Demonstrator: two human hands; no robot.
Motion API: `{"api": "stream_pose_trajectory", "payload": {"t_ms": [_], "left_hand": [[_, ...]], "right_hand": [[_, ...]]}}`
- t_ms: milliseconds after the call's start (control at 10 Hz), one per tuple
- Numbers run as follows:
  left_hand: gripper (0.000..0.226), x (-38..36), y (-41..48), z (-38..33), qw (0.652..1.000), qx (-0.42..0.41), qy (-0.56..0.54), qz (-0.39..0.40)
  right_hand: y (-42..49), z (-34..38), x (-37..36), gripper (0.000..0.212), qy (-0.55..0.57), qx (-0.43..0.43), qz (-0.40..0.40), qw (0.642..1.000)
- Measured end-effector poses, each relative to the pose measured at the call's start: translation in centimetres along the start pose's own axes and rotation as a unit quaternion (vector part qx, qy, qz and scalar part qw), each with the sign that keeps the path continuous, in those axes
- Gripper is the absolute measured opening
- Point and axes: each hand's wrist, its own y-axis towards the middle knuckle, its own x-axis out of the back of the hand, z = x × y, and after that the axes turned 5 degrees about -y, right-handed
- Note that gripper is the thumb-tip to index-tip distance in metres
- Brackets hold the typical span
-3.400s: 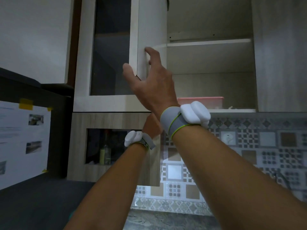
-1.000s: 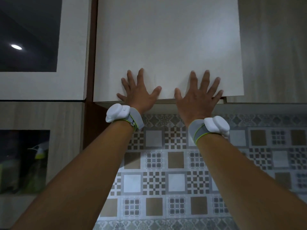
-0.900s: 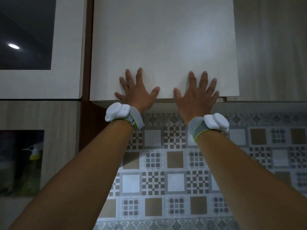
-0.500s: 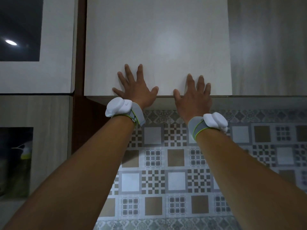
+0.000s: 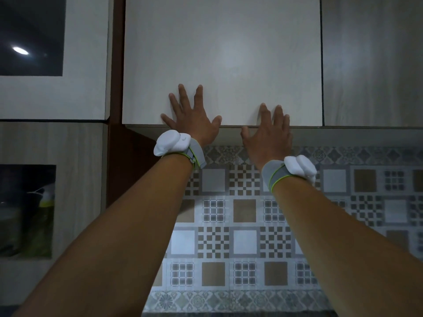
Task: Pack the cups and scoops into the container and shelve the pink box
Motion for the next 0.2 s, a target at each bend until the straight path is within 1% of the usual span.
{"api": "stream_pose_trajectory", "payload": {"t_ms": [100, 200], "left_hand": [[0.055, 0.5, -1.6, 1.0, 0.993, -0.037, -0.082, -0.073], [0.022, 1.2, -3.7, 1.6, 0.959, -0.042, -0.275, -0.06]], "right_hand": [[-2.2, -0.5, -0.1, 0.04, 0.153, 0.037, -0.061, 0.986], [-4.1, -0.7, 0.4, 0.021, 0.277, -0.001, 0.013, 0.961]]}}
